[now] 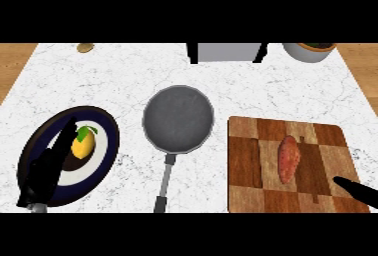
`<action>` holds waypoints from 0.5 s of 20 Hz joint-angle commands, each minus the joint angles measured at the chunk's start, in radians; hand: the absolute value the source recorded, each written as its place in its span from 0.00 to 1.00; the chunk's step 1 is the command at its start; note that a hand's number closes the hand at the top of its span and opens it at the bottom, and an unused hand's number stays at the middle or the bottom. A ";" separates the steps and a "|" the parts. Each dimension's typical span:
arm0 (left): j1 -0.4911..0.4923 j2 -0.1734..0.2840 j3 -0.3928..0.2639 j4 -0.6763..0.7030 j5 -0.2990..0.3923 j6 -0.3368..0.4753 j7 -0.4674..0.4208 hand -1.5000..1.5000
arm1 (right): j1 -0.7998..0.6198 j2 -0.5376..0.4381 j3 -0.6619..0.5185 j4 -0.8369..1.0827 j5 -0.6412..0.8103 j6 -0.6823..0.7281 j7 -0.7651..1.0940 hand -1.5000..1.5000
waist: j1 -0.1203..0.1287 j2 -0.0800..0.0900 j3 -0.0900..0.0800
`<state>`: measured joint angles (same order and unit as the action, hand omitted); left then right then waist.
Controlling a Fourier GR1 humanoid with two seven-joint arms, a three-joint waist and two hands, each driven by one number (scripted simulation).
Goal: Pick the sweet potato from the cutting board and place it in the pan
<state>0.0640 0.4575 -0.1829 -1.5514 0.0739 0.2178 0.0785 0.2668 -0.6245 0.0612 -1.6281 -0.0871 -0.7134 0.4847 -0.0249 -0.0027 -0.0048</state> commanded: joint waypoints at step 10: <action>-0.002 -0.063 -0.049 0.015 -0.063 0.004 -0.013 0.50 | -0.224 -0.308 0.044 -0.289 -0.120 0.375 0.567 0.00 | 0.046 0.006 0.003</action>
<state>0.0476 0.4235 -0.2051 -1.5479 0.0367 0.2167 0.0942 0.1721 -0.8768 0.1115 -1.8918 -0.1419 -0.4461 0.9028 0.0051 0.0006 -0.0023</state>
